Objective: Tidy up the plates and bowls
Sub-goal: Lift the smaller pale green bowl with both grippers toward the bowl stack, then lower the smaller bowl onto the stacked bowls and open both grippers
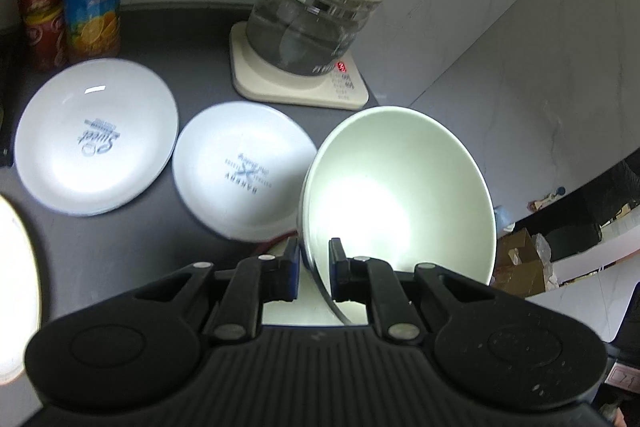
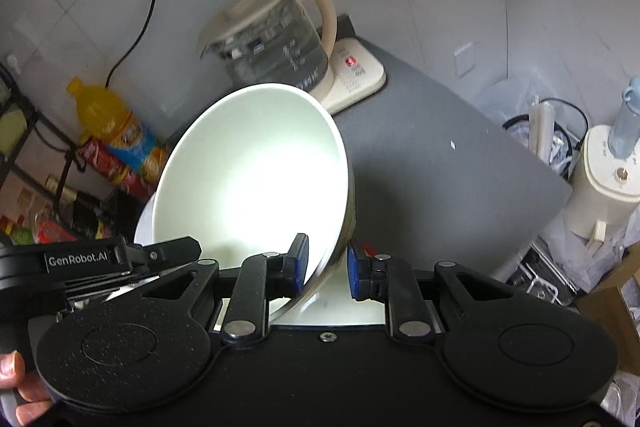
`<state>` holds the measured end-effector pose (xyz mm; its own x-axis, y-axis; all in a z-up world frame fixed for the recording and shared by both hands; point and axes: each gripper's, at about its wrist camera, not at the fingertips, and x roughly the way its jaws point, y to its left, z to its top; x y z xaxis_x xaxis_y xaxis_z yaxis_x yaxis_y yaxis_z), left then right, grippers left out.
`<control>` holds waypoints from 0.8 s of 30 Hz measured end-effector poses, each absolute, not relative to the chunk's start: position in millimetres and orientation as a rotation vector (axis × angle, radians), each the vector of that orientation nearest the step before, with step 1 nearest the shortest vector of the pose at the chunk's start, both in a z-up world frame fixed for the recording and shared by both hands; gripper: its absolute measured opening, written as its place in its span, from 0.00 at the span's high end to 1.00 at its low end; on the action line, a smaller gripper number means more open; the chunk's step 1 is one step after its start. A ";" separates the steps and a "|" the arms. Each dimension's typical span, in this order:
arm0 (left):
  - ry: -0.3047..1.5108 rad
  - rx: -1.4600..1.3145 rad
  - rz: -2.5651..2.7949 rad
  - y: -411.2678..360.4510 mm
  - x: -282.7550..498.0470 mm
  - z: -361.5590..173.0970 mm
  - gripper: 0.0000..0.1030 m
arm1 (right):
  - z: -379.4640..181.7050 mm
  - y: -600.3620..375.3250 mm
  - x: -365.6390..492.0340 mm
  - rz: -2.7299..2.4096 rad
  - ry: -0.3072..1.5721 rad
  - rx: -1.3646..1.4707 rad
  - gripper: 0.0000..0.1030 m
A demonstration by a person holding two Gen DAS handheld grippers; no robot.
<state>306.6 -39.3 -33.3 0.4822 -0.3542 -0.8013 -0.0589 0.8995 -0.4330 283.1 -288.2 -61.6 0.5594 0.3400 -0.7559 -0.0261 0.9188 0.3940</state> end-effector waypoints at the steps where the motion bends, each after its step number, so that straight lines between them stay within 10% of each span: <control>1: 1.067 -0.436 -0.188 -38.7 304.2 -34.6 0.89 | -62.6 -287.8 280.8 0.227 0.965 0.357 0.80; 24: 1.221 -0.423 -0.159 -32.7 276.6 -82.6 0.89 | -101.1 -284.3 261.8 0.222 1.080 0.364 0.79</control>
<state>276.6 -32.7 -82.6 0.3429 -0.3416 -0.8751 -0.1062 0.9115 -0.3975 261.8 -284.3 -101.1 0.4573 0.3513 -0.8170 -0.0001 0.9187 0.3950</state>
